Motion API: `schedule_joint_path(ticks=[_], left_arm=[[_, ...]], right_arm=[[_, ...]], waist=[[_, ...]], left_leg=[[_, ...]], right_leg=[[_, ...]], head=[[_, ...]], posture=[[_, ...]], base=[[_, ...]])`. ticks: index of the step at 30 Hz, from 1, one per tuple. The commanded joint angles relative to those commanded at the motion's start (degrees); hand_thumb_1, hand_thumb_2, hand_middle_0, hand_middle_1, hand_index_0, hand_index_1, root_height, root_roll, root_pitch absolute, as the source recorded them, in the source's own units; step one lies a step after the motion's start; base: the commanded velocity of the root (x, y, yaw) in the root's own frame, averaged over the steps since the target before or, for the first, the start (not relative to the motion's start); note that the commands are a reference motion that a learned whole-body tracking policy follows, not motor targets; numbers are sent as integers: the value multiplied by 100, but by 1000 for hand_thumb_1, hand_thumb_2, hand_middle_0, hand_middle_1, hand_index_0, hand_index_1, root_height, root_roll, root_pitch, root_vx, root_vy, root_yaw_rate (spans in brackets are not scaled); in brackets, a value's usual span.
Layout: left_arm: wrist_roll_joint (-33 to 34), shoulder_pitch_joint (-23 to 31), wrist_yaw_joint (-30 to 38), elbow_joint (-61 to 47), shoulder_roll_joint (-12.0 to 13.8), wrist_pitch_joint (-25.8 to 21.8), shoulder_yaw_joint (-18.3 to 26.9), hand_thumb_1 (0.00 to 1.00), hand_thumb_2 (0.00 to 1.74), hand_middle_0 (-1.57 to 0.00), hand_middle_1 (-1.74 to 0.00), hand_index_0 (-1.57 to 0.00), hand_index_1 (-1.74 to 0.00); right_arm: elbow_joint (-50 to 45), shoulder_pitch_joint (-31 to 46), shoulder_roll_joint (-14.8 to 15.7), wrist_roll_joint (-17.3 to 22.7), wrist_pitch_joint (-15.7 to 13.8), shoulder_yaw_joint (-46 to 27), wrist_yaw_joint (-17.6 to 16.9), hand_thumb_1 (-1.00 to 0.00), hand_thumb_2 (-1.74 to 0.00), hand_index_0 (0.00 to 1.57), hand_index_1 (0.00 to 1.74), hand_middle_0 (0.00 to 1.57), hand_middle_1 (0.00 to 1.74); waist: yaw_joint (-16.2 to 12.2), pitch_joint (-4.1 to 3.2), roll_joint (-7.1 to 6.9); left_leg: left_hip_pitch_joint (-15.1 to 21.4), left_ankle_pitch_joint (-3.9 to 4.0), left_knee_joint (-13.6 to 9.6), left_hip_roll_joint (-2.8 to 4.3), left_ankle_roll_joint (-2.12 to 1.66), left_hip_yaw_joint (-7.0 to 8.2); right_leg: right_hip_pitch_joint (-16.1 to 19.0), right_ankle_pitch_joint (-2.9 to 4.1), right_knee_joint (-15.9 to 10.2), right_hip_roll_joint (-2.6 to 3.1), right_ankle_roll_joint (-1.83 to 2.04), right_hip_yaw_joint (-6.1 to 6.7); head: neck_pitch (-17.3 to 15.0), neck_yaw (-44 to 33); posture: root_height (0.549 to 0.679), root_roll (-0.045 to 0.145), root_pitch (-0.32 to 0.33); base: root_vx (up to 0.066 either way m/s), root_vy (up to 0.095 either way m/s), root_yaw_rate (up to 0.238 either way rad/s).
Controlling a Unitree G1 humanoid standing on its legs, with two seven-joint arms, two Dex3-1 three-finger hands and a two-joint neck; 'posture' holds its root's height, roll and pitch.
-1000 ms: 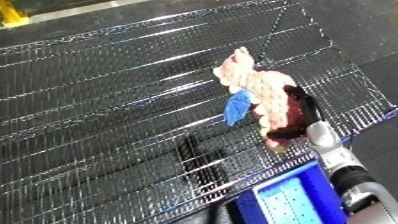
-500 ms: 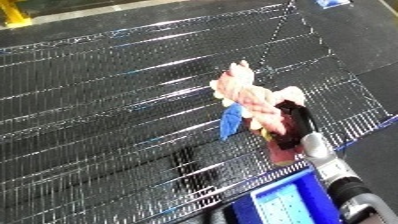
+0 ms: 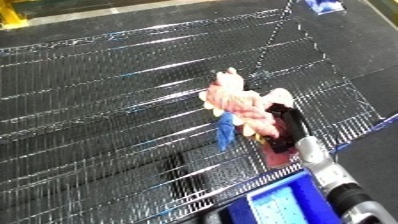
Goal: Pick up the object and place it into the box
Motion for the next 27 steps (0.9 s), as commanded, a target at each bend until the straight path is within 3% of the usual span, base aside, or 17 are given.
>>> schedule_joint_path(ticks=[7,17,27], left_arm=[[16,-7,16,96,-41,40,23,1000,1740,-1570,-1740,-1570,-1740],[89,48,54,145,-175,113,145,1000,1740,-1570,-1740,-1570,-1740],[140,113,117,174,-253,243,279,1000,1740,-1570,-1740,-1570,-1740]], right_arm=[[-1264,874,192,143,-240,-804,-284,-1000,-1740,1570,1740,1570,1740],[-2650,2102,789,179,-548,-2088,-768,-1000,-1740,1570,1740,1570,1740],[-3474,3267,1596,182,-755,-3101,-957,-1000,-1740,1570,1740,1570,1740]], waist=[[-94,-122,-146],[-257,-294,-346],[-584,-367,-475]], left_leg=[[165,-12,-13,43,27,-1],[312,-87,27,92,59,0],[389,-194,183,140,92,53]], right_leg=[[278,2,-81,43,-17,-53],[551,47,-227,122,-40,-92],[625,97,-238,179,-58,-15]], head=[[139,358],[256,670],[67,1414]], posture=[[633,54,-172],[636,44,-196],[636,43,-216]], base=[[-16,-5,18],[-19,5,-14],[-19,-3,-67]])
